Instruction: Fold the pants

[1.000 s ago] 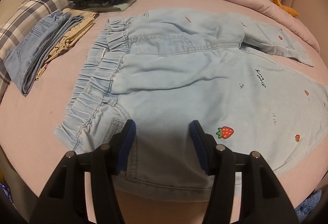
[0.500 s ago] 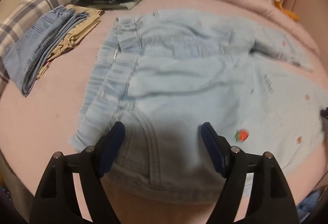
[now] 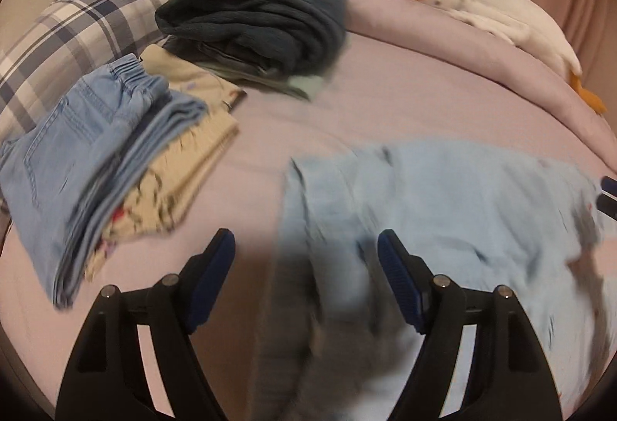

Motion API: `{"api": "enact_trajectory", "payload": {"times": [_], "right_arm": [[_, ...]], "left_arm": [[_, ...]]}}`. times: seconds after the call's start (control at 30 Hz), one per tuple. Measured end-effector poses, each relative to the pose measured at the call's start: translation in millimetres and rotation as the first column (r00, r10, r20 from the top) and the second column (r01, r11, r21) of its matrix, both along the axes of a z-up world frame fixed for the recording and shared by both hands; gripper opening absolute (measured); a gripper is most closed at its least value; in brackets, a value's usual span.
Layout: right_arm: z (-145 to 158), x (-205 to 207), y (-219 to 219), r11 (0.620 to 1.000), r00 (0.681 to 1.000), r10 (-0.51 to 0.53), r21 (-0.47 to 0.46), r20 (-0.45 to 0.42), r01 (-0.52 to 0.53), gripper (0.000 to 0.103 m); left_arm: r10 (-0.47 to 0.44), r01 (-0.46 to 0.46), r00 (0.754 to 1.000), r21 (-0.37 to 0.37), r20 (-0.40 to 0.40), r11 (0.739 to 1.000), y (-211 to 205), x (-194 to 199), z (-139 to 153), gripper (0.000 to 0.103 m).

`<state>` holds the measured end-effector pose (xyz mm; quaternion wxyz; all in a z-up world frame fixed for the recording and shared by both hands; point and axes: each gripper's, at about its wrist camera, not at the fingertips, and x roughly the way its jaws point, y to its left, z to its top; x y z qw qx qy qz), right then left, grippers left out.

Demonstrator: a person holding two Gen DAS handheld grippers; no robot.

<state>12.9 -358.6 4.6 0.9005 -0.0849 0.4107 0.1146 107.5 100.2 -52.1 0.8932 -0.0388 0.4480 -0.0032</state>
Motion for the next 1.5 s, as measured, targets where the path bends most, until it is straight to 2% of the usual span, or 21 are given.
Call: {"api": "enact_trajectory", "payload": {"times": [0.07,0.13,0.2,0.3,0.37,0.4,0.47,0.5,0.53,0.67,0.7,0.73,0.77,0.8,0.83,0.9,1.0,1.07,1.2,1.4,1.5], "right_arm": [[4,5,38,0.998,0.998,0.055,-0.005,0.01,-0.055,0.057],[3,28,64,0.995,0.996,0.092,-0.039,0.017,-0.091,0.057],[-4,58,83,0.99,0.992,0.126,-0.068,-0.008,-0.126,0.057],[-13,76,108,0.982,0.988,0.143,-0.114,-0.06,-0.149,0.057],[-25,87,118,0.976,0.982,0.156,-0.134,-0.104,-0.17,0.057],[-32,96,121,0.972,0.974,0.172,-0.136,-0.146,-0.192,0.057],[-43,108,125,0.958,0.962,0.185,-0.181,-0.202,-0.222,0.057],[-50,114,125,0.95,0.955,0.179,-0.21,-0.237,-0.23,0.057],[-54,120,124,0.951,0.944,0.18,-0.197,-0.275,-0.239,0.058],[-57,125,111,0.962,0.923,0.207,-0.102,-0.324,-0.252,0.058],[-56,122,112,0.958,0.919,0.225,-0.099,-0.325,-0.27,0.054],[-55,118,113,0.953,0.912,0.246,-0.089,-0.328,-0.289,0.038],[-52,112,117,0.946,0.903,0.275,-0.077,-0.331,-0.316,0.029],[-51,108,120,0.94,0.899,0.287,-0.084,-0.331,-0.331,0.014],[-48,103,123,0.935,0.896,0.303,-0.081,-0.325,-0.346,0.008],[-45,93,124,0.937,0.9,0.316,-0.051,-0.299,-0.346,0.008],[-58,90,122,0.95,0.923,0.265,-0.091,-0.279,-0.3,0.007],[-58,87,123,0.962,0.939,0.227,-0.092,-0.26,-0.258,0.007],[-52,73,128,0.96,0.95,0.214,-0.131,-0.228,-0.247,0.006],[-8,43,119,0.972,0.968,0.216,-0.069,-0.128,-0.226,0.006],[14,32,122,0.969,0.969,0.233,-0.071,-0.081,-0.239,0.006]], "left_arm": [[0.004,-0.004,1.0,-0.03,-0.019,1.0,8,11,-3,0.076],[-0.007,0.004,0.999,-0.072,-0.041,0.997,13,22,-8,0.077],[-0.02,0.014,0.998,-0.083,-0.061,0.996,16,29,-12,0.077],[-0.062,0.055,0.995,-0.077,-0.082,0.995,15,34,-18,0.078],[-0.099,0.09,0.991,-0.095,-0.093,0.991,16,36,-22,0.076],[-0.117,0.106,0.988,-0.111,-0.097,0.988,17,36,-23,0.073],[-0.16,0.142,0.982,-0.162,-0.102,0.976,19,37,-25,0.061],[-0.186,0.163,0.977,-0.199,-0.105,0.966,19,38,-25,0.048],[-0.204,0.177,0.973,-0.218,-0.109,0.96,20,38,-25,0.044],[-0.247,0.223,0.962,-0.187,-0.118,0.957,14,36,-19,0.035],[-0.253,0.229,0.961,-0.187,-0.113,0.955,15,34,-17,0.033],[-0.255,0.233,0.962,-0.186,-0.103,0.954,16,32,-15,0.025],[-0.241,0.224,0.966,-0.166,-0.091,0.96,17,31,-15,0.018],[-0.228,0.209,0.969,-0.176,-0.098,0.962,18,34,-20,0.018],[-0.215,0.192,0.971,-0.192,-0.107,0.962,21,37,-24,0.019],[-0.191,0.166,0.976,-0.211,-0.107,0.963,22,36,-27,0.019],[-0.176,0.154,0.977,-0.177,-0.118,0.972,15,36,-20,0.017],[-0.18,0.166,0.979,-0.143,-0.092,0.976,8,29,-10,0.012],[-0.155,0.147,0.987,-0.157,-0.04,0.977,11,14,6,0.009],[-0.153,0.156,0.988,-0.179,0.031,0.971,17,-16,28,0.008],[-0.16,0.173,0.983,-0.172,0.085,0.97,16,-36,44,0.008]]}}
